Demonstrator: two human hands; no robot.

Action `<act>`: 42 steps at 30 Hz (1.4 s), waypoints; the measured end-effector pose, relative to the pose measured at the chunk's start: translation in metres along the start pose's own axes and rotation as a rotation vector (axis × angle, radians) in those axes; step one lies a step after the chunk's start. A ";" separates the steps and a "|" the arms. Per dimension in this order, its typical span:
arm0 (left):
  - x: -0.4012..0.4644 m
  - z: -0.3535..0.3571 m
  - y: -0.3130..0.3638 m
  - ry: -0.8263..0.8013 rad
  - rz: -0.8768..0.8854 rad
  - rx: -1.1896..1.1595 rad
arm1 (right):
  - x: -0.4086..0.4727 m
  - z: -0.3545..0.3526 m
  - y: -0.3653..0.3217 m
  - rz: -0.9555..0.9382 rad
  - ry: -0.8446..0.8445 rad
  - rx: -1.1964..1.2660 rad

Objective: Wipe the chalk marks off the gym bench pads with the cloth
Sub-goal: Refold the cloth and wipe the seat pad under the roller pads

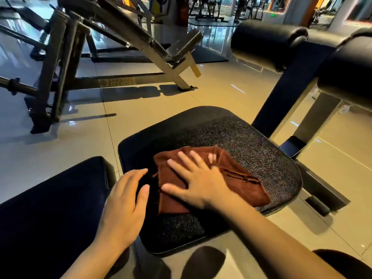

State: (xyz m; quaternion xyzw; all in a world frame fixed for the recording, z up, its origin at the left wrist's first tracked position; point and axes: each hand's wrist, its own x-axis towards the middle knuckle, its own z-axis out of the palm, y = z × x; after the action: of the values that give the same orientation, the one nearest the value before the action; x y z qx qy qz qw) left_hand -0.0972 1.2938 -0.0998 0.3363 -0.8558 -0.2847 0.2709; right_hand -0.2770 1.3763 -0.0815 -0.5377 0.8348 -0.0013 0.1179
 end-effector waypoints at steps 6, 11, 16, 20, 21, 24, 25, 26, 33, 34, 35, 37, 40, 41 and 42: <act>0.000 0.008 -0.003 0.007 -0.032 -0.032 | 0.036 -0.027 0.093 0.365 0.097 0.051; 0.013 0.004 -0.003 -0.007 -0.101 -0.051 | 0.006 -0.004 0.041 0.288 0.148 0.011; 0.010 -0.005 -0.016 0.008 -0.232 0.303 | -0.030 0.032 -0.048 0.211 0.196 -0.037; 0.010 -0.012 -0.020 0.007 -0.269 0.336 | 0.002 0.026 -0.052 0.212 0.162 -0.040; 0.006 -0.014 -0.020 -0.001 -0.260 0.347 | 0.015 0.022 -0.049 0.213 0.166 -0.010; -0.015 -0.013 -0.026 -0.031 -0.212 0.404 | 0.045 0.010 -0.046 0.243 0.173 0.075; -0.022 -0.013 -0.029 -0.023 -0.213 0.412 | 0.045 0.010 -0.049 0.246 0.186 0.083; -0.028 -0.013 -0.032 -0.004 -0.223 0.413 | 0.038 0.014 -0.051 0.234 0.191 0.068; -0.029 -0.008 -0.033 -0.034 -0.249 0.383 | -0.048 0.045 -0.078 0.083 0.269 -0.091; -0.028 -0.007 -0.032 -0.031 -0.254 0.391 | -0.042 0.044 -0.077 0.096 0.247 -0.088; -0.027 -0.007 -0.033 -0.024 -0.254 0.399 | -0.031 0.042 -0.075 0.110 0.234 -0.082; -0.024 -0.005 -0.036 0.008 -0.248 0.374 | 0.004 0.033 -0.071 0.141 0.196 -0.037; -0.026 -0.005 -0.040 0.048 -0.237 0.307 | 0.057 0.017 -0.074 0.245 0.138 0.062; -0.026 -0.006 -0.040 0.060 -0.248 0.292 | 0.066 0.013 -0.076 0.271 0.141 0.071; -0.025 -0.006 -0.039 0.070 -0.258 0.280 | 0.066 0.012 -0.079 0.272 0.143 0.066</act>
State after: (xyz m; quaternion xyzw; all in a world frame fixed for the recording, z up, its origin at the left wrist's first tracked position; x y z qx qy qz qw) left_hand -0.0609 1.2868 -0.1283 0.4873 -0.8270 -0.1833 0.2122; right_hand -0.2303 1.2850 -0.0963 -0.4138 0.9058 -0.0511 0.0752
